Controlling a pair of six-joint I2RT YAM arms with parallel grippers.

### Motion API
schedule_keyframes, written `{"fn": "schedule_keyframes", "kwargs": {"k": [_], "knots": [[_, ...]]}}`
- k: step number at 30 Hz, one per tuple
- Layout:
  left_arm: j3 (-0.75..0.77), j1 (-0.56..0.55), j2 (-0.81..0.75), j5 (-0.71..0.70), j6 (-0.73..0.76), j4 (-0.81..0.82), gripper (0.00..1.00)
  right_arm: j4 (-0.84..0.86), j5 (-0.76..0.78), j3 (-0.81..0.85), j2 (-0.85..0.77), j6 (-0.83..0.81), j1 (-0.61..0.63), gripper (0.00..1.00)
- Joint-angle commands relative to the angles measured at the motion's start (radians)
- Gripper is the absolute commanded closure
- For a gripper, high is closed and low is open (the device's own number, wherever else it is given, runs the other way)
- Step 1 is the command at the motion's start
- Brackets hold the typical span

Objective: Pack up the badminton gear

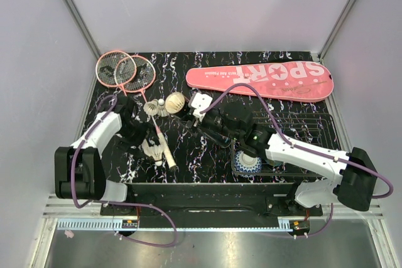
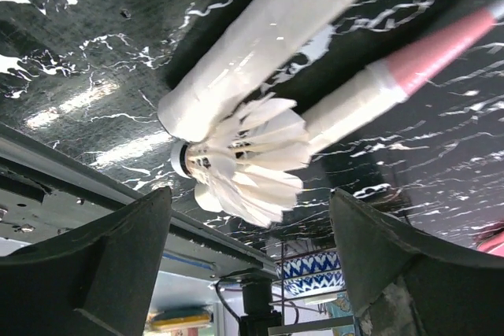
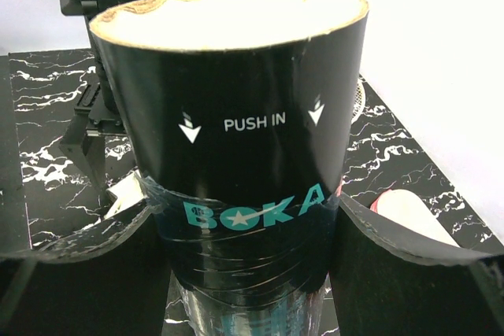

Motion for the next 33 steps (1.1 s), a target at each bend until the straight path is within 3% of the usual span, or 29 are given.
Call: {"fn": "schedule_keyframes", "kwargs": {"k": [1,3,11,18,21,22,23,24,25,27,31,33], "knots": [[-0.08,0.0,0.016,0.088,-0.069,0.063,0.22,0.099,-0.013,0.001,-0.035,0.0,0.005,0.6],[-0.1,-0.003,0.011,0.099,-0.087,0.094,0.28,0.1,-0.019,0.0,-0.033,0.0,0.007,0.6],[-0.096,0.002,-0.087,0.089,-0.066,0.047,0.79,0.102,-0.021,-0.002,-0.019,-0.005,0.004,0.6],[0.198,0.009,-0.338,-0.155,0.003,-0.133,0.86,0.102,-0.024,0.0,-0.007,-0.01,0.005,0.61],[0.322,0.009,-0.461,-0.251,0.129,-0.083,0.87,0.093,-0.044,0.006,0.001,-0.017,0.005,0.59],[0.327,0.009,-0.496,-0.234,0.235,-0.031,0.87,0.09,-0.058,0.006,0.002,-0.019,0.005,0.59],[0.318,0.011,-0.574,-0.196,0.299,0.135,0.86,0.09,-0.062,0.006,0.002,-0.02,0.005,0.59],[0.273,0.009,-0.613,-0.021,0.357,0.236,0.84,0.09,-0.065,0.006,0.005,-0.023,0.005,0.59],[0.25,0.009,-0.645,0.067,0.422,0.328,0.75,0.088,-0.071,0.006,0.007,-0.025,0.005,0.59],[0.219,0.009,-0.699,0.274,0.444,0.517,0.75,0.087,-0.072,0.007,0.011,-0.03,0.005,0.59],[0.307,0.009,-0.639,0.506,0.567,0.518,0.79,0.079,-0.061,0.009,0.013,-0.04,0.005,0.59],[0.372,0.009,-0.584,0.627,0.634,0.435,0.86,0.079,-0.055,0.01,0.018,-0.048,0.005,0.59]]}}
